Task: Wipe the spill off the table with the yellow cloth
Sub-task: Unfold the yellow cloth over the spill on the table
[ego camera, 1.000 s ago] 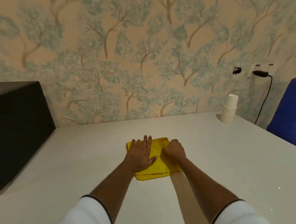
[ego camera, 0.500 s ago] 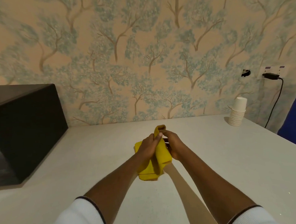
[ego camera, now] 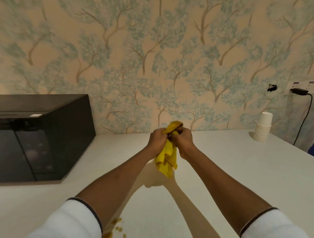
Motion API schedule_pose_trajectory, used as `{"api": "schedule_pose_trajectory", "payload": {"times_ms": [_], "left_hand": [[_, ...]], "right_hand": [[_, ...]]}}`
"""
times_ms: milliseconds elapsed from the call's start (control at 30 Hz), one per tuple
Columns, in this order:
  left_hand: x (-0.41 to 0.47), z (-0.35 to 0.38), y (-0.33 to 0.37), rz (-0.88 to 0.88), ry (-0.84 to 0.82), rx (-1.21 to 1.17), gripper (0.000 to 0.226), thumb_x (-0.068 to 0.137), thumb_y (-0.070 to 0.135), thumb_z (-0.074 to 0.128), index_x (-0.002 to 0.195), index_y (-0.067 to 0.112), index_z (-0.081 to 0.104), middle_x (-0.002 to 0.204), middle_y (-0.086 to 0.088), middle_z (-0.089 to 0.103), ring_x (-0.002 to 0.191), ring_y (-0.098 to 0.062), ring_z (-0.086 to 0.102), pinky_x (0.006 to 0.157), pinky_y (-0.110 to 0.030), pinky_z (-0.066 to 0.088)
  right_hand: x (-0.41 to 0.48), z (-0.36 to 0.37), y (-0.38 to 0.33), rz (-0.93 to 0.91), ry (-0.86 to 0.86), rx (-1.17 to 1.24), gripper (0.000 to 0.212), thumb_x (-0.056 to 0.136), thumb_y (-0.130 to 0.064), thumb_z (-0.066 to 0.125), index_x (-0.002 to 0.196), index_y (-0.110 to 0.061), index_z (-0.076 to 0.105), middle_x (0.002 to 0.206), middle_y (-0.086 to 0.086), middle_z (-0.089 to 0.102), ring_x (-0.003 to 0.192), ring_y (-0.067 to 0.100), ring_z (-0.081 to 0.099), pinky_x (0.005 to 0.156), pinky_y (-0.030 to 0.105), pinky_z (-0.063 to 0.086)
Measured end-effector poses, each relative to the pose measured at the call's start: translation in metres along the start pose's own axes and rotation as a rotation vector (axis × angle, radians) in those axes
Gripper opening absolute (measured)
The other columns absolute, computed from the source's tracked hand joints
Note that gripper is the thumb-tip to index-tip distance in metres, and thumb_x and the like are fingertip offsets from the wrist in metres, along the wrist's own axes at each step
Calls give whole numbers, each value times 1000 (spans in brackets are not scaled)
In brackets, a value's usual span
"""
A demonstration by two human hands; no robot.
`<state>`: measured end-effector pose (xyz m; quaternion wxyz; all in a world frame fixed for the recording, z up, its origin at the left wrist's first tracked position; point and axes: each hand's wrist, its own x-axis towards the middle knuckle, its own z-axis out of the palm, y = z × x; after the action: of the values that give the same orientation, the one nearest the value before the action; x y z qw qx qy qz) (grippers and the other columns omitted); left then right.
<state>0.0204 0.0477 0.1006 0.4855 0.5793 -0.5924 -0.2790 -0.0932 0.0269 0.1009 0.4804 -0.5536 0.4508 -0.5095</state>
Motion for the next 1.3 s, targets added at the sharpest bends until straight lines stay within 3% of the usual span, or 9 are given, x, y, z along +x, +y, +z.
{"api": "schedule_pose_trajectory", "payload": {"times_ms": [267,400,500,667,800,900,1033,1167,1300], "left_hand": [[-24,-85,20,153,317,312,21,84,7,45,88,11,65,93,-18,69,88,-34,62,69,-39,48],[-45,-142,26,241,204,478,22,74,24,50,77,9,66,77,-15,67,75,-31,62,62,-43,48],[-63,-180,25,274,83,628,25,64,37,56,71,15,66,72,-6,65,72,-27,61,57,-37,44],[-88,-226,8,229,-172,1065,59,55,66,75,88,19,62,82,1,62,76,-21,57,67,-39,48],[-100,-243,-16,263,-237,1239,33,68,44,73,89,21,62,84,-2,67,77,-24,62,67,-40,55],[-103,-256,-33,401,-33,1347,6,77,14,62,82,15,60,77,-8,67,71,-31,63,56,-37,50],[-109,-270,-65,516,50,1455,27,64,-1,74,83,12,60,66,-9,62,55,-30,61,45,-36,51],[-151,-254,-106,474,-133,1477,36,70,1,68,104,10,62,79,-12,67,71,-32,67,55,-34,49],[-187,-231,-150,211,-383,1395,20,89,17,51,107,15,58,107,-12,67,96,-32,64,70,-37,43]], "right_hand": [[-36,18,-45,-342,-16,-423,26,82,7,42,103,-8,38,84,6,49,73,22,47,56,35,34],[-53,21,-61,-430,-165,-743,42,83,-15,57,120,-10,39,77,5,55,66,23,53,49,33,36],[-59,23,-67,-458,-289,-1001,70,67,-29,82,125,-10,49,104,12,62,91,28,59,72,36,50],[-78,49,-69,-454,-318,-1390,44,67,-29,82,95,2,67,88,17,60,77,27,51,65,35,45],[-93,77,-66,-491,-300,-1468,13,77,-12,67,73,-1,60,62,8,41,69,26,45,51,29,27],[-94,89,-60,-743,-182,-1493,6,79,-5,62,75,0,63,67,14,51,67,27,48,54,31,33],[-105,96,-38,-1008,-91,-1737,26,48,-2,77,65,-11,60,57,6,56,49,26,54,42,24,26],[-131,91,19,-988,-324,-1831,19,62,-13,75,78,-15,64,61,4,64,54,25,63,44,25,38],[-160,90,55,-687,-606,-1764,27,84,-6,49,106,-14,62,98,14,68,94,35,64,65,35,42]]}}
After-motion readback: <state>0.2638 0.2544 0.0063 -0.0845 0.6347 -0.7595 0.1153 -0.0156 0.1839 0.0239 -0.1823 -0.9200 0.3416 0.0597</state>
